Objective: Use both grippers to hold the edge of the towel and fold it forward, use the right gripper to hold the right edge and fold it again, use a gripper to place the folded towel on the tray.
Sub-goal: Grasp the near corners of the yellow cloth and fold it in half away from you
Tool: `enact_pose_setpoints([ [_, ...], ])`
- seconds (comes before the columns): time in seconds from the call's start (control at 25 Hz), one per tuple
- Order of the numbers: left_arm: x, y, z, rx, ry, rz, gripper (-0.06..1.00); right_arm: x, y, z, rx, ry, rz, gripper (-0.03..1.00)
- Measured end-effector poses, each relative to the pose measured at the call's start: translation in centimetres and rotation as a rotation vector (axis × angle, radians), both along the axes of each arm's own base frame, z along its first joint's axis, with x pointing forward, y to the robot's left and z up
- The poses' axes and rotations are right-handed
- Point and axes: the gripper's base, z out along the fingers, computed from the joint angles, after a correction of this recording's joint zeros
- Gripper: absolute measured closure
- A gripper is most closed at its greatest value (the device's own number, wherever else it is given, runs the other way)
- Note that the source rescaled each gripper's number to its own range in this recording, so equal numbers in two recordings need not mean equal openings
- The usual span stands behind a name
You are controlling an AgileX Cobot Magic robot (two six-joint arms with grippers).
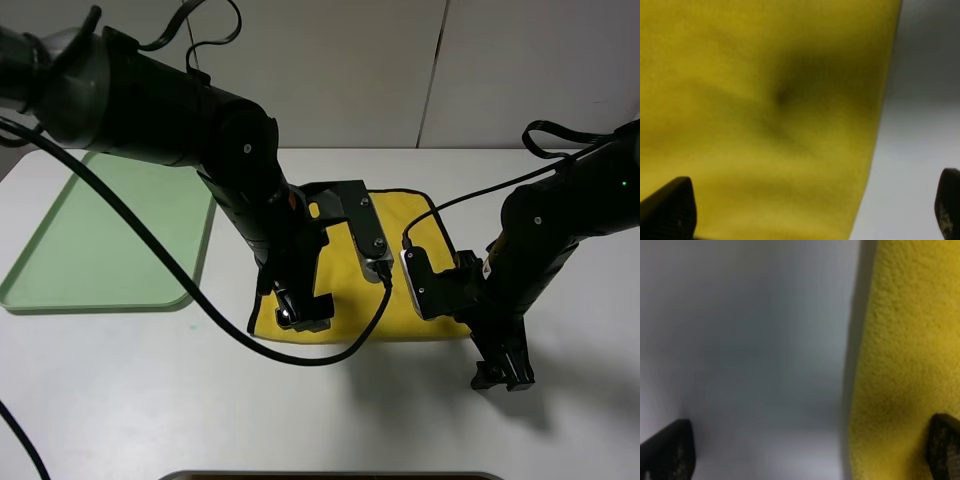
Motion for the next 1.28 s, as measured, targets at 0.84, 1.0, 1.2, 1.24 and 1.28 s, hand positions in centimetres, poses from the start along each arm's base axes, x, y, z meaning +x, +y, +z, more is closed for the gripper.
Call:
enact_pose_setpoints([
  [0.84,-0.6,0.0,-5.6,0.122,0.179,-0.010,0.01,0.0,0.1,0.0,0.012,0.001,-0.012,-0.03],
  [1.0,-0.7,0.0,-5.6,0.124,0.185,-0.008,0.02,0.0,0.1,0.0,0.012,0.000,-0.012,-0.03],
  [1.2,-0.5,-0.1,-5.6,0.108,0.167,-0.006,0.02,0.0,0.1,0.0,0.012,0.000,-0.010,-0.03],
  [1.24,-0.4,-0.2,-5.7,0.104,0.162,-0.005,0.02,0.0,0.1,0.0,0.012,0.000,-0.010,-0.03],
  [1.28,-0.4,-0.2,-5.8,0.103,0.159,-0.004,0.02,0.0,0.1,0.0,0.012,0.000,-0.009,-0.03],
])
